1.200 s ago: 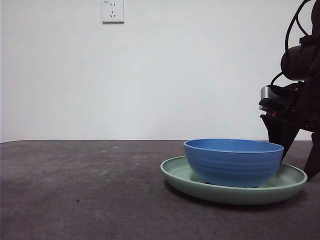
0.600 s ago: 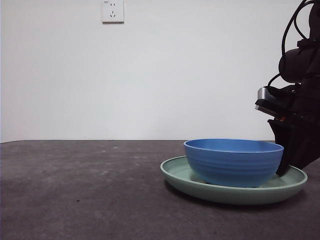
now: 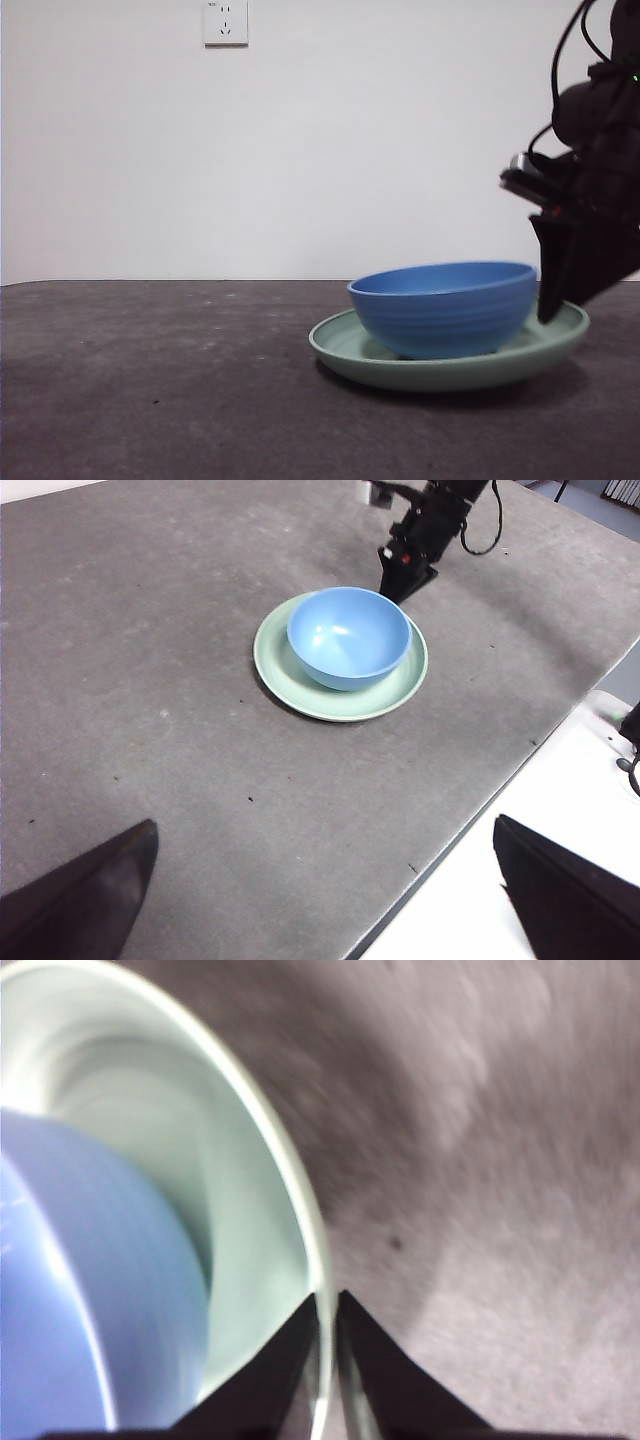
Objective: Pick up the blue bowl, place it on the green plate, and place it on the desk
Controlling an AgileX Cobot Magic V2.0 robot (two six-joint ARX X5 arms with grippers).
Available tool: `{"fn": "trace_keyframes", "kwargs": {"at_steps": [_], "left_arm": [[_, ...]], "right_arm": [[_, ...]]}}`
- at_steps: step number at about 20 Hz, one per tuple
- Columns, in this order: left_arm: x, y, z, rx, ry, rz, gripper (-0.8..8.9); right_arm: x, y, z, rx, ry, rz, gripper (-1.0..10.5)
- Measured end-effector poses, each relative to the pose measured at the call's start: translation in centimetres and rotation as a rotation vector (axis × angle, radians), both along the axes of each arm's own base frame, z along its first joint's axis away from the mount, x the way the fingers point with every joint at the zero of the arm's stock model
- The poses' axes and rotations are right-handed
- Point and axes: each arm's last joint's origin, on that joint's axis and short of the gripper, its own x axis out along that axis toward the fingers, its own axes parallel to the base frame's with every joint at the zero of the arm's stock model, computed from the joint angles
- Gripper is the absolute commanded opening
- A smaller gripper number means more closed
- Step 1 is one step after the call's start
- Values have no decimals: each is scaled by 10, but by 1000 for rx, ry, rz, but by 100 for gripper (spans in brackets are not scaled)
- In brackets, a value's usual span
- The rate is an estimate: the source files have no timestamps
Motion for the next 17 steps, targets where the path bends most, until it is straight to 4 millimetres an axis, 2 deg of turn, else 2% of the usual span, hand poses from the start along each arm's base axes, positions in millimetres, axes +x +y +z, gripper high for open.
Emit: {"fn": "trace_keyframes", "kwargs": {"at_steps": [4, 8, 13, 17], "left_arm": [[0, 0, 0, 0, 0, 0, 563], [0, 0, 0, -1, -1, 0, 563], [1, -1, 3, -24, -28, 0, 563], [1, -1, 3, -26, -30, 0, 563]], "right_arm": [[7, 9, 20, 33, -14, 10, 14], [6, 33, 29, 84, -14, 36, 14], [2, 69, 29, 112, -37, 75, 14], [7, 90, 8, 100, -1, 84, 14]]}}
